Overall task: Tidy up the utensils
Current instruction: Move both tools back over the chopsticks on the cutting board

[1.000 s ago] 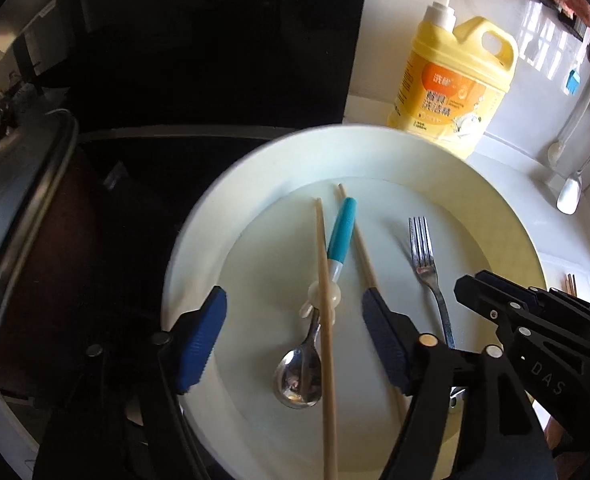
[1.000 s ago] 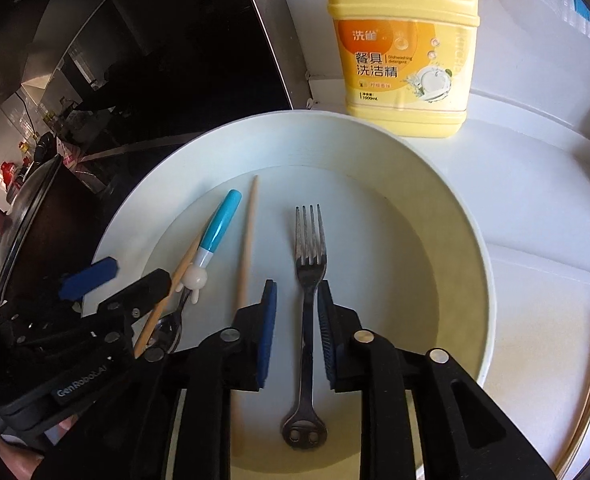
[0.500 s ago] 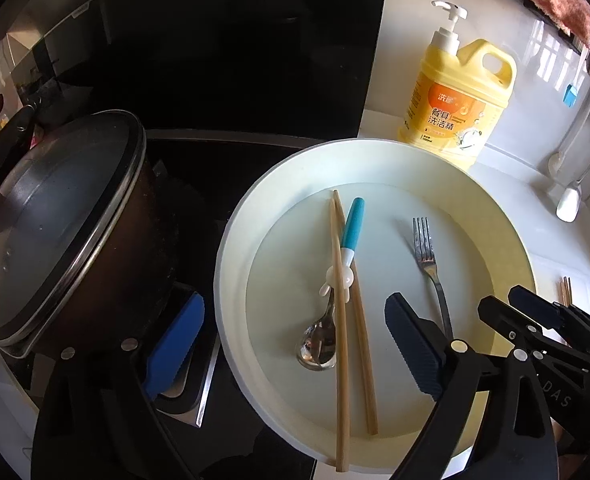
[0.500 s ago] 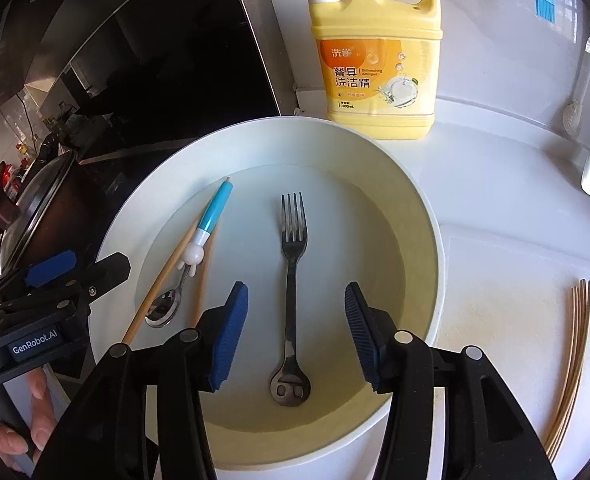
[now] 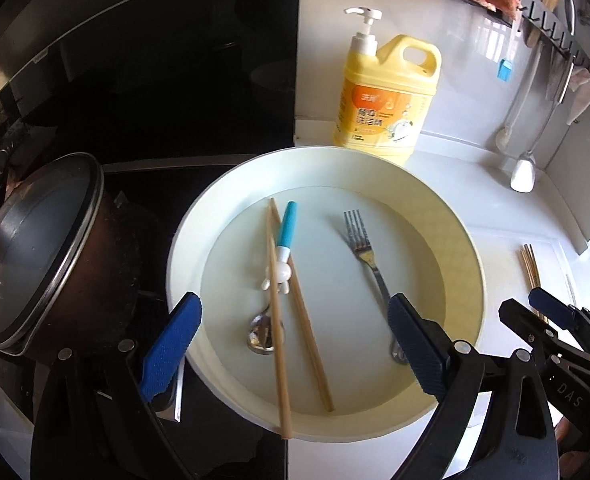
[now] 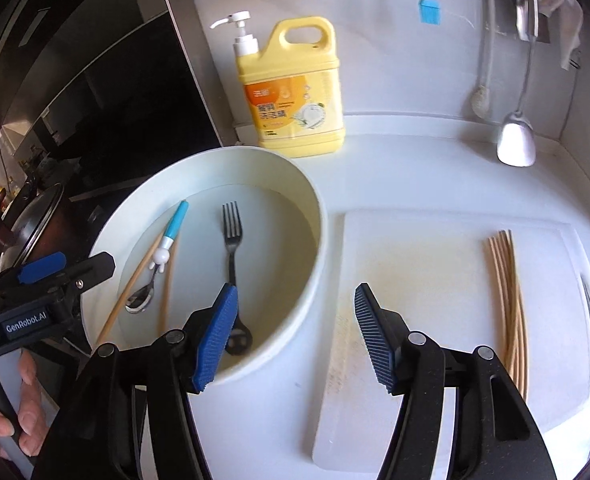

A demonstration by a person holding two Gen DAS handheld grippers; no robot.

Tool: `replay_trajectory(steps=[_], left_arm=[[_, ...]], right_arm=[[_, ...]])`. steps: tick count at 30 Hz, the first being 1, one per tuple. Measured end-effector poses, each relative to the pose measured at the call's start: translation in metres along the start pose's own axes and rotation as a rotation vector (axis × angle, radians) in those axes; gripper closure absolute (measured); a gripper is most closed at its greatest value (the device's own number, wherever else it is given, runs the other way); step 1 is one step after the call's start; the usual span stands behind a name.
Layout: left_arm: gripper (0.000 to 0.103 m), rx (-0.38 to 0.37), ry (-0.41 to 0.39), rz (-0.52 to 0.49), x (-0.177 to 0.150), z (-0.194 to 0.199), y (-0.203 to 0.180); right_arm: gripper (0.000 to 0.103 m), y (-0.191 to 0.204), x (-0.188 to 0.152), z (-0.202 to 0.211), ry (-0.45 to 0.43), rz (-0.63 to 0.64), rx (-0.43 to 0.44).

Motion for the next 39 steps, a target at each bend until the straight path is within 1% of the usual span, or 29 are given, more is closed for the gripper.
replay_trajectory(steps=[7, 10, 13, 16, 18, 19, 23, 25, 29, 30, 32, 35, 39], left_arm=[[0.011, -0.099, -0.014, -0.029, 0.001, 0.012, -0.063], [0.011, -0.126, -0.010, -0.026, -0.003, 0.017, -0.094], [0.011, -0.135, -0.008, -0.021, -0.010, 0.021, -0.124], [0.011, -0.120, -0.010, -0.015, -0.021, 0.026, -0.153], [0.011, -0.078, 0.003, -0.004, -0.031, 0.029, -0.167], [0.011, -0.070, 0.014, 0.011, -0.037, 0.031, -0.175], [0.011, -0.023, 0.032, 0.040, -0.057, 0.037, -0.196], [0.011, -0.001, 0.031, 0.050, -0.065, 0.040, -0.205], [0.010, 0.015, 0.037, 0.064, -0.074, 0.043, -0.217], [0.008, 0.016, 0.034, 0.062, -0.075, 0.043, -0.220], [0.008, 0.026, 0.017, 0.047, -0.075, 0.043, -0.223], [0.007, 0.033, -0.006, 0.030, -0.077, 0.038, -0.224], [0.007, 0.020, -0.005, 0.049, -0.087, 0.023, -0.221]], right_arm=[[0.043, -0.067, -0.017, 0.038, -0.010, -0.068, -0.110], [0.042, -0.099, -0.025, 0.055, -0.014, -0.078, -0.145], [0.041, -0.132, -0.029, 0.070, -0.023, -0.081, -0.165], [0.041, -0.163, -0.033, 0.083, -0.033, -0.074, -0.157], [0.041, -0.182, -0.035, 0.089, -0.032, -0.057, -0.146], [0.041, -0.190, -0.036, 0.091, -0.027, -0.051, -0.137], [0.038, -0.220, -0.039, 0.099, -0.046, -0.023, -0.102], [0.038, -0.232, -0.043, 0.097, -0.038, -0.013, -0.088], [0.038, -0.246, -0.049, 0.086, -0.024, 0.004, -0.068], [0.038, -0.249, -0.050, 0.084, -0.019, 0.007, -0.066], [0.038, -0.251, -0.053, 0.079, -0.014, 0.012, -0.061], [0.033, -0.253, -0.053, 0.070, -0.021, 0.020, -0.067], [0.033, -0.250, -0.051, 0.054, -0.043, 0.054, -0.089]])
Point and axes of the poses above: each gripper's, at about its wrist camera, not at the fingertips, and z roughly against the way its jaws point, y to its left, x to its top, the point moved 9 cm from there along -z, roughly the way its jaws point, and after that the axes turned 15 degrees about -y, right-handed, at the moved point
